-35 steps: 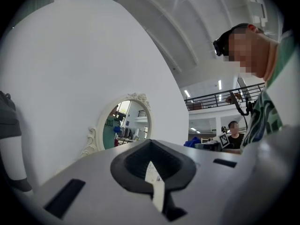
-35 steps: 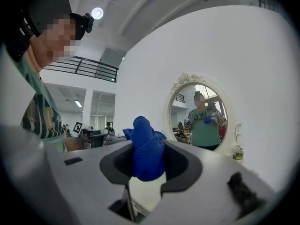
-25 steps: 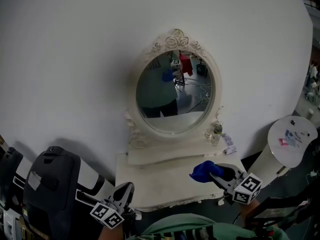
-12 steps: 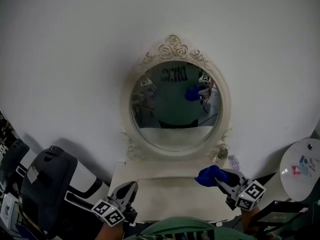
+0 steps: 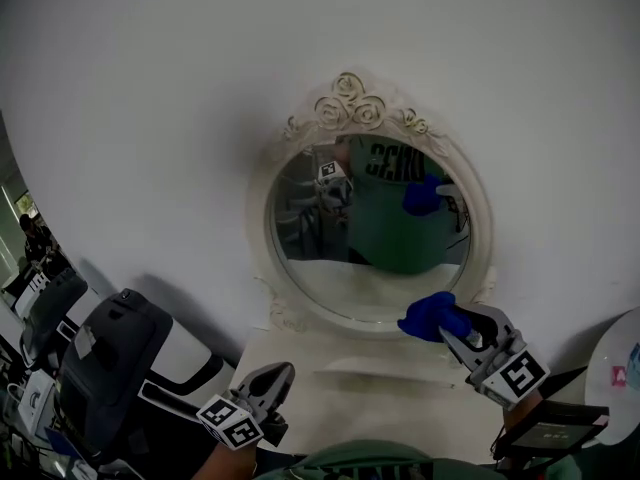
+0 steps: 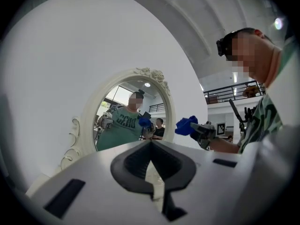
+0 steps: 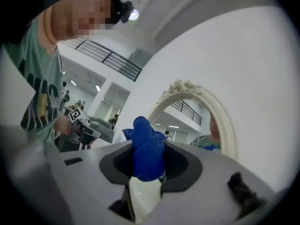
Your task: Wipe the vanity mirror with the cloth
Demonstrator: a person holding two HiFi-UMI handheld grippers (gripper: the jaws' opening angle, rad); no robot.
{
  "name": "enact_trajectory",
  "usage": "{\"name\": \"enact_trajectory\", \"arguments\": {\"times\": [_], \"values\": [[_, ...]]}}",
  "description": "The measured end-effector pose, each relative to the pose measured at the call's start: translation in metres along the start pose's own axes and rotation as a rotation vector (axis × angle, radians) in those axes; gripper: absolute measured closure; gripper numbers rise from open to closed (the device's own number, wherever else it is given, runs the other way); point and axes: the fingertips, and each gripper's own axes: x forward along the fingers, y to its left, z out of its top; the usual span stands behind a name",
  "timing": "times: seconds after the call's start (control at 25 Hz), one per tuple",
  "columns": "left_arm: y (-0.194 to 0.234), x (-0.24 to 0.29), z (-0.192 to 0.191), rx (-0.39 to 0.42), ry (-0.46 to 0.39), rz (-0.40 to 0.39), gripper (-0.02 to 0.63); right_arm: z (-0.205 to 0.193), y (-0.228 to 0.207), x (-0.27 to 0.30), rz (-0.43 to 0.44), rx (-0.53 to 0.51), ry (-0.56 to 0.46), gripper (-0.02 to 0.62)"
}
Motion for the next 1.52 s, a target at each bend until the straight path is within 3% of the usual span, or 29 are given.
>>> {"name": "enact_trajectory", "arguments": {"times": [0.16, 0.36, 0.52, 0.76, 0.96, 1.2, 1.52], "values": [[0.025, 0.001, 0.008, 0.015, -0.004, -0.05, 0.6, 0.064, -0.008, 0.064, -0.096, -0.4, 0.048, 0.466], [0.066, -0.018, 0.026, 0.042, -0.026, -0.109, 0.6, 0.126, 0.016, 0.179, -0.21, -0.969, 0.062, 0.466], [0.097, -0.032, 0.033, 0.021, -0.054, -0.106, 0.6, 0.139, 0.011, 0.256, -0.277, -1.2, 0.122, 0.466], [0.122, -0.051, 0.023, -0.045, -0.091, -0.055, 0.6, 0.148, 0.001, 0.308, -0.329, -1.371, 0.164, 0.466], [0.124, -0.053, 0.017, -0.069, -0.116, -0.035, 0.6, 0.143, -0.006, 0.319, -0.31, -1.497, 0.199, 0.465], [0.128, -0.057, 0.011, -0.084, -0.111, -0.017, 0.6, 0.131, -0.019, 0.313, -0.307, -1.485, 0.262, 0.465], [0.136, -0.054, 0.007, -0.099, -0.106, -0.018, 0.6, 0.114, -0.04, 0.332, -0.341, -1.498, 0.436, 0.466]]}}
